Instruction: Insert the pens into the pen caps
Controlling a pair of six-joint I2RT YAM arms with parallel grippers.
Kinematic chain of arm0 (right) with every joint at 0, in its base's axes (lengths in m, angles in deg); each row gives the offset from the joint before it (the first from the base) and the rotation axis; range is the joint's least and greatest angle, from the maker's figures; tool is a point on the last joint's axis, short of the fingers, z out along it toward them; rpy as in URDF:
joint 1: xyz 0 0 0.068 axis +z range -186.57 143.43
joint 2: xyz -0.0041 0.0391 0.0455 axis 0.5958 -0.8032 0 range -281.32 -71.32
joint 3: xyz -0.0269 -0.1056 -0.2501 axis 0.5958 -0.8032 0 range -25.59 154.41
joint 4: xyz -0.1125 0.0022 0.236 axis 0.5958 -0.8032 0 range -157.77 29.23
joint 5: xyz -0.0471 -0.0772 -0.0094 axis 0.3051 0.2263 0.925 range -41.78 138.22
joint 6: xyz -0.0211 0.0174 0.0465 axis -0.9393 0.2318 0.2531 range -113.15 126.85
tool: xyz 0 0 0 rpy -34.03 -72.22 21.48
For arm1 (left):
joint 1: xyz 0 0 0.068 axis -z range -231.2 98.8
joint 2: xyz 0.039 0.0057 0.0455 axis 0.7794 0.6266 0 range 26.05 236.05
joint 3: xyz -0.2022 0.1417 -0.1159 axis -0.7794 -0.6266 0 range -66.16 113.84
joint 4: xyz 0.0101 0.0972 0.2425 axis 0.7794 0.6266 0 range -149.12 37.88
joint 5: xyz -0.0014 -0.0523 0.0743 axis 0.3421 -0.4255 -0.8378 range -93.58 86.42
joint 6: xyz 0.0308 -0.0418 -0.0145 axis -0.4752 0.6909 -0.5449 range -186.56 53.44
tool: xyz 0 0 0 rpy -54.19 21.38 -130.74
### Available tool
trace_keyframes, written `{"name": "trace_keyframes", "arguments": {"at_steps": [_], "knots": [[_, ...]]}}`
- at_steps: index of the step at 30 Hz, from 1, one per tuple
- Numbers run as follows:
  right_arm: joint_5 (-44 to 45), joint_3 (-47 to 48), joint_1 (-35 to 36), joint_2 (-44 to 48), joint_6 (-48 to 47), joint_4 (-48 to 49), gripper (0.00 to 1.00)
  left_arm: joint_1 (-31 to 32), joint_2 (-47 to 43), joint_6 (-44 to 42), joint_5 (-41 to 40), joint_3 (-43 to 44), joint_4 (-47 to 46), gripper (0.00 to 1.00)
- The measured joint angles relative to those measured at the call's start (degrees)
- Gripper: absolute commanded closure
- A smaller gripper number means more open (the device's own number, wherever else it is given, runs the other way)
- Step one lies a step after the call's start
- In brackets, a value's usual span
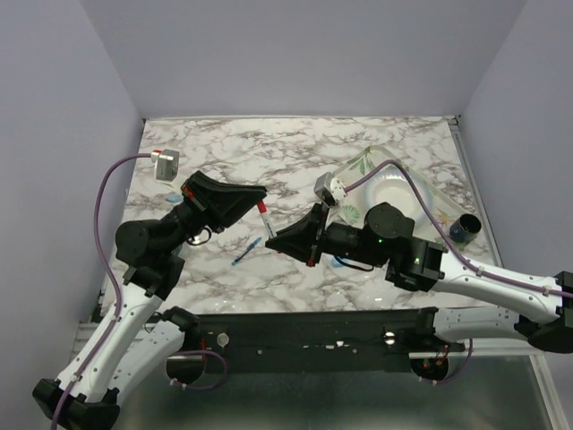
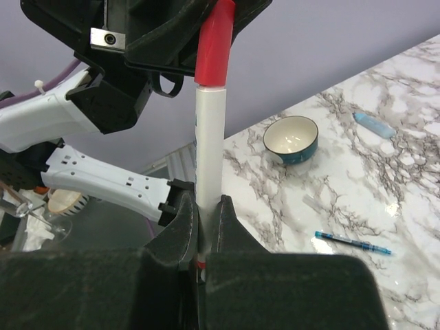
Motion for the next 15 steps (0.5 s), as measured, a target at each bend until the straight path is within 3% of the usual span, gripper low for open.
{"name": "trace_keyframes", "arguments": {"at_steps": [15], "knots": [[2.1,7.9,-0.1,-1.6,-5.0,-11.8,0.99,3.4,-1.1,-5.7,-6.4,0.2,2.4,1.0]]}}
